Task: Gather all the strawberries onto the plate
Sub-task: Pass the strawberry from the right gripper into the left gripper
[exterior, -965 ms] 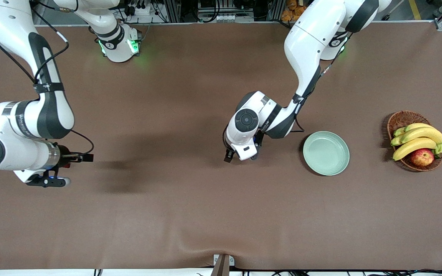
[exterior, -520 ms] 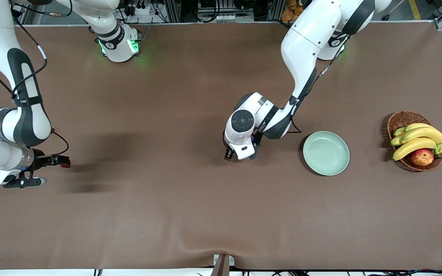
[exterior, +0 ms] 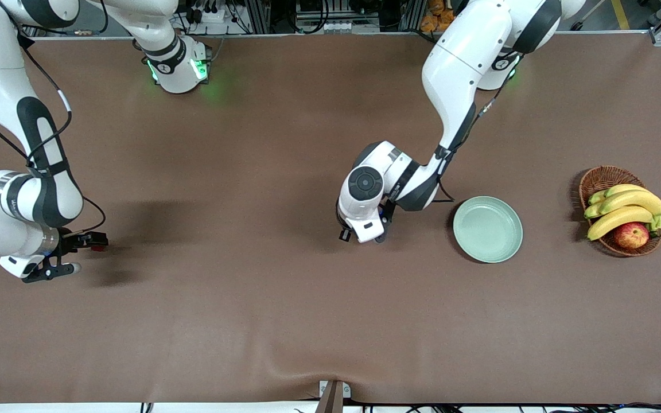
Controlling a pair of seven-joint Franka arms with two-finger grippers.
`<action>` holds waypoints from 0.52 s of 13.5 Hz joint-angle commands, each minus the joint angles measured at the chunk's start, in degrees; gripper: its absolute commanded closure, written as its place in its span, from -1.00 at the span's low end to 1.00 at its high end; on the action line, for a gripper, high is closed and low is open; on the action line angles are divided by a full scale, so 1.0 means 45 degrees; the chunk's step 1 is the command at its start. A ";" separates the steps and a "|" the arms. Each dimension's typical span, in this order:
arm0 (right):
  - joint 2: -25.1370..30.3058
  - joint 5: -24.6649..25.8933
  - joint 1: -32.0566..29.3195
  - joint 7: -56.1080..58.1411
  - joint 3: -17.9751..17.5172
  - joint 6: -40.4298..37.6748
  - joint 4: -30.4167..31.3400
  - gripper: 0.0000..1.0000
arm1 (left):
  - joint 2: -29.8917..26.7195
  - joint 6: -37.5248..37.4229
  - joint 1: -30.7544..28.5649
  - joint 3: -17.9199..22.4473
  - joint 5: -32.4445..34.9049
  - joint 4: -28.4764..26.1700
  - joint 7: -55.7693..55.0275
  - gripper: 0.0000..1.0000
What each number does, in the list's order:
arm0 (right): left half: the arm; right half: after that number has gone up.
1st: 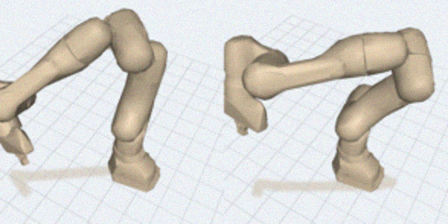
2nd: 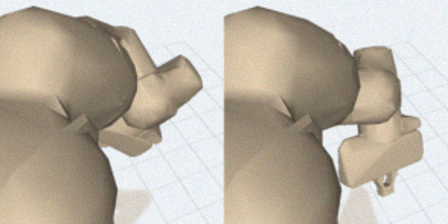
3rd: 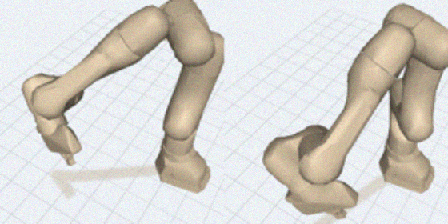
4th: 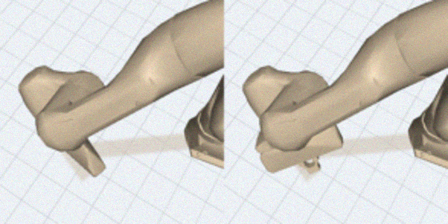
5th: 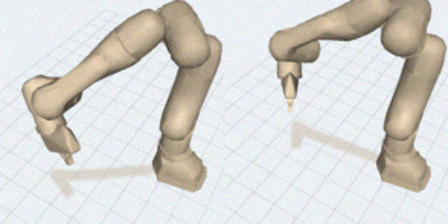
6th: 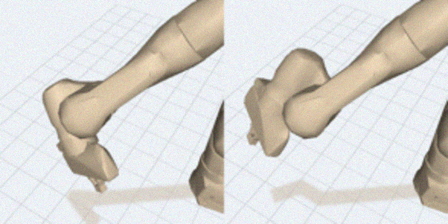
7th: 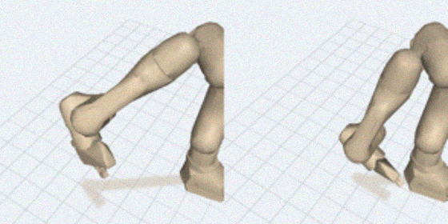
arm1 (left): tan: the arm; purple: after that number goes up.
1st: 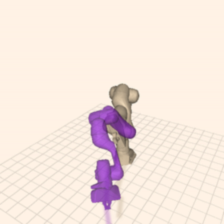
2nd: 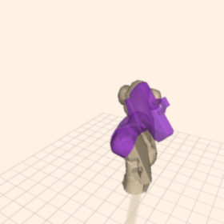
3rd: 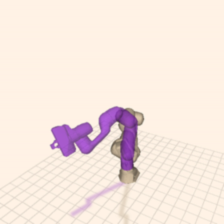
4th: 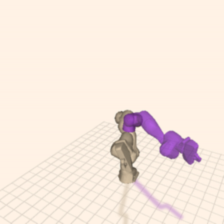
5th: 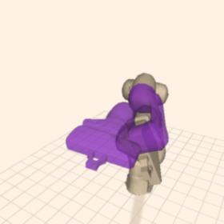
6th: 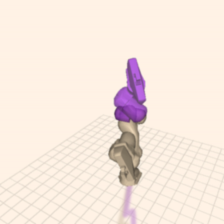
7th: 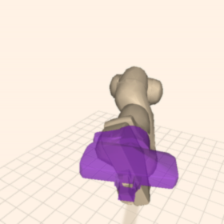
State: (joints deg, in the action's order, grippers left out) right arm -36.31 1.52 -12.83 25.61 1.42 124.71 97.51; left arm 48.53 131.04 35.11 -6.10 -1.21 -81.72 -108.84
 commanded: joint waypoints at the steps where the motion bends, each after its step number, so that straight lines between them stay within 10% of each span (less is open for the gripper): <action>1: -0.0016 0.0249 -0.0488 0.0499 -0.0275 0.0216 0.0226 -0.78 | -0.1773 -0.2001 -0.0983 -0.0032 0.0289 -0.0374 0.1133 1.00; 7: -0.0348 0.0229 -0.0566 0.0558 -0.0295 0.0916 0.0575 -0.15 | -0.4257 -0.4393 -0.3755 -0.0090 0.0308 -0.2597 0.7378 1.00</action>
State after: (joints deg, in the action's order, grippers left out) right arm -37.69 1.52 -13.86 27.31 1.39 126.49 98.64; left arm 33.06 111.43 21.31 -5.80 -0.97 -86.90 -82.55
